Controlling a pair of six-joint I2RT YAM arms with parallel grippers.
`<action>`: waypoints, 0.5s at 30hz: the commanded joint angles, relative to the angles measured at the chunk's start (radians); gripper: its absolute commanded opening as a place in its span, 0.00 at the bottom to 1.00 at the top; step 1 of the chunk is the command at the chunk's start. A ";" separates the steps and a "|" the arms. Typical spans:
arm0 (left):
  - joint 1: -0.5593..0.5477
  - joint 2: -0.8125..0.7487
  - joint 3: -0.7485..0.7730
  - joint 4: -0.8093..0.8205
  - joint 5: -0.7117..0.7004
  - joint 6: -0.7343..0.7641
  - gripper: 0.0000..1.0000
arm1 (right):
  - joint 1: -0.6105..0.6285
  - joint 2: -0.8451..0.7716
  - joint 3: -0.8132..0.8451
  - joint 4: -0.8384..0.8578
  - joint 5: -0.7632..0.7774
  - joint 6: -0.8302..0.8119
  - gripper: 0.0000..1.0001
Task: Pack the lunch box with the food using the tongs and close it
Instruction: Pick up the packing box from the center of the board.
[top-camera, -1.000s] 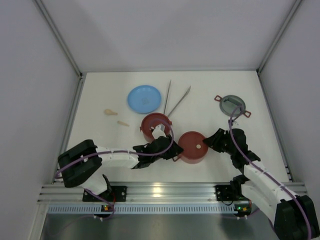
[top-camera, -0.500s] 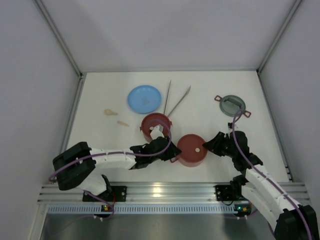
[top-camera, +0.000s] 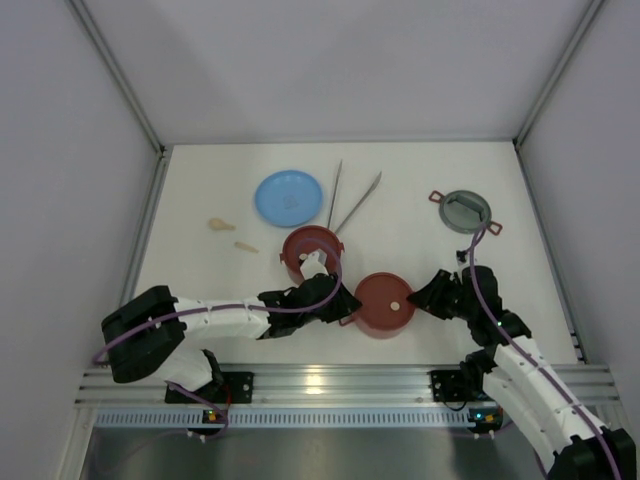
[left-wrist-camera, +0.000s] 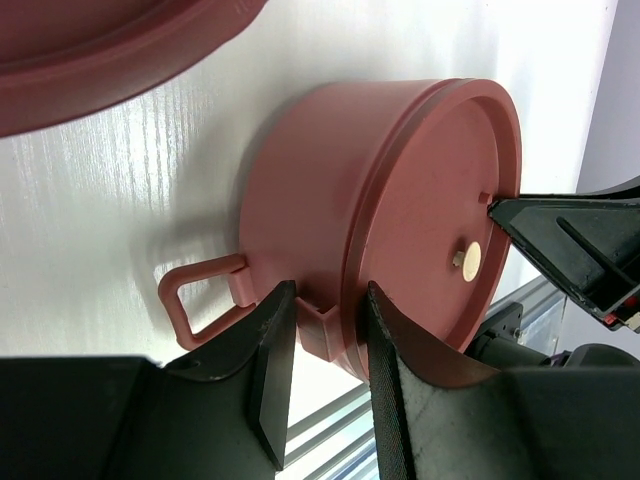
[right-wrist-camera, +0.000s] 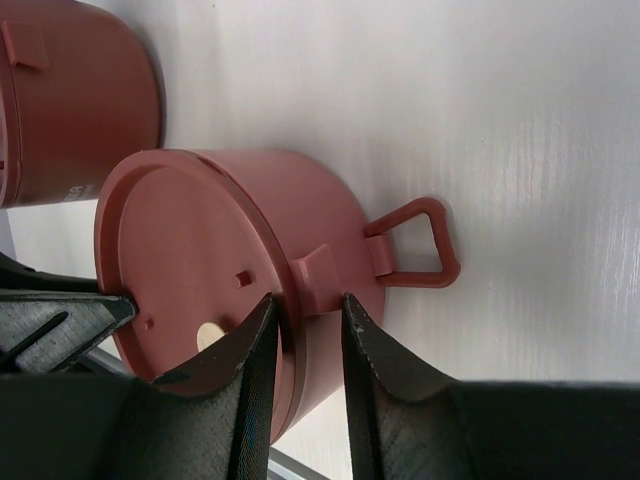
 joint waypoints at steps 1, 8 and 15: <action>-0.002 -0.013 0.031 -0.038 -0.016 0.020 0.31 | 0.002 0.004 0.057 -0.039 0.058 -0.031 0.08; -0.001 0.013 0.029 -0.070 0.014 0.036 0.32 | 0.002 0.056 0.048 0.013 0.093 -0.049 0.35; 0.001 0.036 0.002 -0.107 0.065 0.067 0.34 | 0.002 0.093 0.063 0.071 0.079 -0.081 0.49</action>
